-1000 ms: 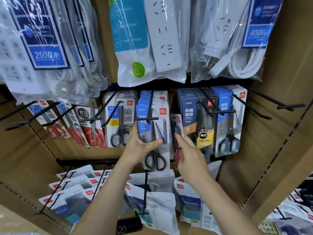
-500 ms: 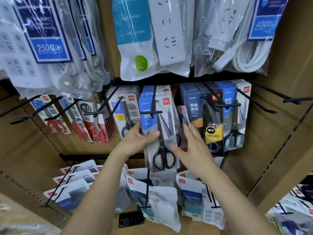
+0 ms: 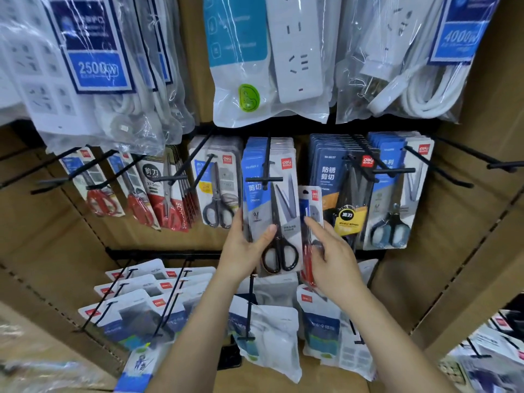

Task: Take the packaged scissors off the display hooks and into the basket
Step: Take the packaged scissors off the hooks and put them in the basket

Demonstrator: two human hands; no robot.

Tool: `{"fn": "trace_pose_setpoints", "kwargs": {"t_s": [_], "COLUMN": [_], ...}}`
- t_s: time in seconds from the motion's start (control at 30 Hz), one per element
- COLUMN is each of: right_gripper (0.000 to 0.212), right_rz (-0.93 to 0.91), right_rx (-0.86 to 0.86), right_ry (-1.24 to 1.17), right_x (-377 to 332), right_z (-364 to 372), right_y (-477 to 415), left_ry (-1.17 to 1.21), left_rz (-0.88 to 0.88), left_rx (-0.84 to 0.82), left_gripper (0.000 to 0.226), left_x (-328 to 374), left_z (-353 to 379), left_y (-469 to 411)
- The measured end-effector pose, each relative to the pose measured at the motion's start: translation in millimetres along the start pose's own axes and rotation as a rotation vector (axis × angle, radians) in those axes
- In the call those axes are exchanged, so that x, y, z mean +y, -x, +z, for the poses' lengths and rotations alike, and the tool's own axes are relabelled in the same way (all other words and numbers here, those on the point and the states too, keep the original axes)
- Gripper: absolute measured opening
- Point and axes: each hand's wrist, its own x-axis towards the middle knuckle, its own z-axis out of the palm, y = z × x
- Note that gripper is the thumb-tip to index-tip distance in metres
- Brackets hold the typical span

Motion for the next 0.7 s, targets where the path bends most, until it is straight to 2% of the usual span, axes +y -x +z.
{"fn": "trace_pose_setpoints", "kwargs": {"t_s": [0.13,0.17,0.27,0.33,0.4,0.5,0.57,0.63,0.7], "right_gripper": [0.065,0.068,0.076,0.087,0.092,0.075,0.054,0.035,0.026], "right_rz": [-0.049,-0.079,-0.102,-0.074,-0.034,0.012,0.042,0.065,0.055], "right_rx": [0.198,0.24,0.303,0.262,0.164,-0.004,-0.064,-0.095,-0.211], "right_ry": [-0.095,-0.137,-0.319,-0.525,-0.682,-0.78,-0.753,-0.712,-0.672], "right_x": [-2,-4,-8,-16,-25,-29,-29,-28,-26], "right_z": [-15,-21,-38,-46,-53,-53,-49,-43,-39], "right_y": [16,21,36,45,51,55,57,59,61], "left_ry": [-0.045,-0.086,-0.202,-0.081,0.102,0.3,0.361,0.385,0.42], "left_rz": [-0.064,-0.07,0.025,0.096,0.089,0.064,0.057,0.068,0.081], "left_rx": [0.022,0.03,0.122,0.14,0.056,-0.011,0.03,0.115,0.186], "left_gripper": [0.091,0.093,0.075,0.052,0.041,0.047,0.035,0.013,0.005], "left_x": [3,5,12,22,39,62,74,80,81], "left_z": [-3,-5,-6,-3,2,4,1,-5,-14], "left_y": [10,15,33,47,60,69,71,73,77]}}
